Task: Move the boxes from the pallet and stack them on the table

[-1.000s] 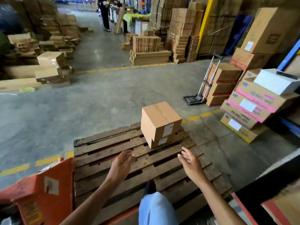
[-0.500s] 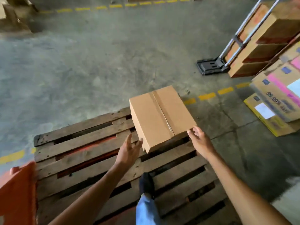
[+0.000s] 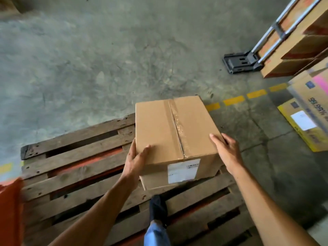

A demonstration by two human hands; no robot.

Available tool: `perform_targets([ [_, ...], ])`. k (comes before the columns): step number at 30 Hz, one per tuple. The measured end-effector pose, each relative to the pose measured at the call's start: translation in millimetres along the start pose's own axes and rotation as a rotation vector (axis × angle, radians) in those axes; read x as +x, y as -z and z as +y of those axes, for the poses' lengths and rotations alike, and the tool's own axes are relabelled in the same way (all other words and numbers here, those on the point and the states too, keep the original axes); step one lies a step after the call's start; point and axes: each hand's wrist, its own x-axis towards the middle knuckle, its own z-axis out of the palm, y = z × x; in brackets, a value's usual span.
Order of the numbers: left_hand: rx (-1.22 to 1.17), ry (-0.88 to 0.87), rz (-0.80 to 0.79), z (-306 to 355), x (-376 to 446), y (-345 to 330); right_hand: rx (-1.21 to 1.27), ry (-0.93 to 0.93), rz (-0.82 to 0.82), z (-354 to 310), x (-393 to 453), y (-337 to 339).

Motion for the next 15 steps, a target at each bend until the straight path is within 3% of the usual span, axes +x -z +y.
perform_targets([
  [3,-0.008,-0.068,-0.022,13.7,-57.2,39.4,0.168,-0.043,0.008,-17.8,-75.4,3.1],
  [6,-0.002,-0.143,-0.042,10.5,-141.3,93.6,0.223,0.033,0.000,-35.9,-175.2,10.7],
  [11,0.003,-0.311,-0.122,-24.4,-328.8,200.6,0.310,0.289,0.059,-34.9,-415.1,49.4],
  [15,0.035,-0.477,-0.227,-49.8,-459.6,247.6,0.296,0.458,0.168,-9.3,-570.2,95.8],
])
